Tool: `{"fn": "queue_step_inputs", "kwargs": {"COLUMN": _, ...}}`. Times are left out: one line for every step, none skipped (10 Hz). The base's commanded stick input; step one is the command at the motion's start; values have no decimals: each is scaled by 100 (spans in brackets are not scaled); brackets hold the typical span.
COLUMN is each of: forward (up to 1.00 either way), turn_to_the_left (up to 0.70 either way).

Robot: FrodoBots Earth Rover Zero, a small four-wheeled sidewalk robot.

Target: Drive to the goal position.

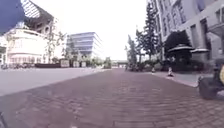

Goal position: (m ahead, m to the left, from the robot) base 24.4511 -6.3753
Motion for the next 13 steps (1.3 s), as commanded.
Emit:
{"fn": "queue_step_inputs", "kwargs": {"forward": 70, "turn_to_the_left": 0}}
{"fn": "queue_step_inputs", "kwargs": {"forward": 70, "turn_to_the_left": 0}}
{"fn": "queue_step_inputs", "kwargs": {"forward": 70, "turn_to_the_left": 0}}
{"fn": "queue_step_inputs", "kwargs": {"forward": 70, "turn_to_the_left": 0}}
{"fn": "queue_step_inputs", "kwargs": {"forward": 70, "turn_to_the_left": 0}}
{"fn": "queue_step_inputs", "kwargs": {"forward": 70, "turn_to_the_left": 0}}
{"fn": "queue_step_inputs", "kwargs": {"forward": 70, "turn_to_the_left": 0}}
{"fn": "queue_step_inputs", "kwargs": {"forward": 70, "turn_to_the_left": 0}}
{"fn": "queue_step_inputs", "kwargs": {"forward": 70, "turn_to_the_left": 0}}
{"fn": "queue_step_inputs", "kwargs": {"forward": 70, "turn_to_the_left": 0}}
{"fn": "queue_step_inputs", "kwargs": {"forward": 70, "turn_to_the_left": 0}}
{"fn": "queue_step_inputs", "kwargs": {"forward": 70, "turn_to_the_left": 0}}
{"fn": "queue_step_inputs", "kwargs": {"forward": 70, "turn_to_the_left": 0}}
